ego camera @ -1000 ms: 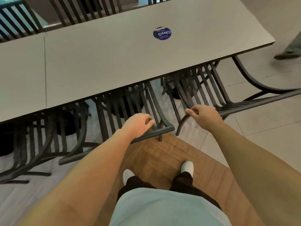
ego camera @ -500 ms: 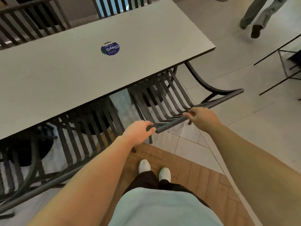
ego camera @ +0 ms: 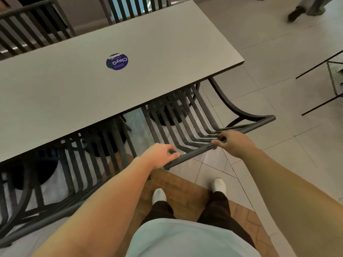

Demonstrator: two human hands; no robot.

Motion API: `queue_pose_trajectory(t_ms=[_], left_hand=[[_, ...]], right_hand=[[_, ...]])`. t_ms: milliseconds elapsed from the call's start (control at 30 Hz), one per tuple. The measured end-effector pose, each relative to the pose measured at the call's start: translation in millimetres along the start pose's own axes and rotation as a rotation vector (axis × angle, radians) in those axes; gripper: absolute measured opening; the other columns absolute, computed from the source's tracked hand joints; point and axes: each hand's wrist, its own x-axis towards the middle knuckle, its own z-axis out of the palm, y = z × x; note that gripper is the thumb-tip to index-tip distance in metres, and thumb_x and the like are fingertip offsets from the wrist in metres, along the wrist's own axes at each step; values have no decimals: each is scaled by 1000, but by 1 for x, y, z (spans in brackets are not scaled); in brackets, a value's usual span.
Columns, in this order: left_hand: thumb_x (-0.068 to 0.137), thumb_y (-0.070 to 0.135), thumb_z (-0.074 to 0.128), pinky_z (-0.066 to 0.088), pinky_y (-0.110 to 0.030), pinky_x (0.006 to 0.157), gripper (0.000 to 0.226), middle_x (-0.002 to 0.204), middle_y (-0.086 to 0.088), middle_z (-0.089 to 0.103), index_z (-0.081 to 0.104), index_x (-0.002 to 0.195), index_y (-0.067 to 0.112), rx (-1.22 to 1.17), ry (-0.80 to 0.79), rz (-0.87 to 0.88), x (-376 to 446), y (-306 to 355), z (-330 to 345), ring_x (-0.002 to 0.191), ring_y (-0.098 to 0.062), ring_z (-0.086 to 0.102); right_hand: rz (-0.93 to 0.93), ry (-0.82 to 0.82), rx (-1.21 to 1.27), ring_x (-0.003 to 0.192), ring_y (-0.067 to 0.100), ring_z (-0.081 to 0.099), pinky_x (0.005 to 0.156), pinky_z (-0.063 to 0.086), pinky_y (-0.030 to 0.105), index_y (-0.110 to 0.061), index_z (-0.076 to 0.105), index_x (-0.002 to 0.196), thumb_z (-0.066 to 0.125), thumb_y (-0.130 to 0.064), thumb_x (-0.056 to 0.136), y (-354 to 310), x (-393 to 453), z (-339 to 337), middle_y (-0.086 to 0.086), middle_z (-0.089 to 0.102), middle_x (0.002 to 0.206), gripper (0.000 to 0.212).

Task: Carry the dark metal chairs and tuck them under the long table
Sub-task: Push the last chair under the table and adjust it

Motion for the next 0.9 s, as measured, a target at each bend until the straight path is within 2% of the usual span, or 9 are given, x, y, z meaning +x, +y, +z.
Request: queue_pose_trajectory(t_ms=[133,200,267,367,467,567,700,900], left_hand=[[95,73,49,52,-37,104,80,141,-6,62,46,155,19,-31,-29,-111,15,26,20,124,-23,62],[94,71,53,51,-34,101,81,142,-5,61,42,157,21,-84,-35,-174,22,44,34,123,-22,62],[97,65,57,53,-32,94,72,132,-2,65,42,156,26,-84,-7,-237,31,59,52,111,-19,65],[103,48,56,55,-30,80,50,117,3,68,47,150,33,31,98,-347,44,74,72,96,-16,67],[106,33,53,57,-36,83,39,116,2,69,52,145,38,114,137,-467,51,84,75,99,-21,68],[106,27,52,60,-40,88,40,118,1,70,54,144,39,117,112,-492,59,86,78,102,-23,69],[106,20,53,58,-41,94,43,123,-1,69,53,147,36,93,97,-498,69,95,84,106,-24,68],[106,18,55,59,-43,96,48,124,-3,68,50,150,36,77,126,-474,87,102,88,107,-25,69]], right_hand=[[-103,-93,-76,94,17,58,80,51,33,-24,63,108,58,-78,85,38,25,-9,-2,60,103,59],[-177,-118,-134,94,16,56,81,51,34,-25,64,107,59,-80,82,59,38,-15,-4,58,101,60],[-242,-127,-180,97,16,58,86,53,35,-26,65,113,60,-79,82,83,48,-21,-4,62,105,62],[-274,-140,-230,109,21,61,96,54,40,-26,62,129,65,-68,88,116,64,-37,-1,65,123,58],[-263,-156,-257,109,21,63,96,55,39,-26,61,135,67,-59,91,142,78,-51,1,64,127,55],[-261,-156,-268,113,22,64,98,55,39,-28,57,142,68,-57,91,157,87,-54,0,65,131,60],[-271,-136,-351,104,20,64,93,54,37,-25,60,135,64,-58,93,169,99,-54,-1,65,121,54],[-229,-108,-433,100,20,63,95,54,37,-22,63,129,66,-50,96,177,125,-59,0,64,114,44]])
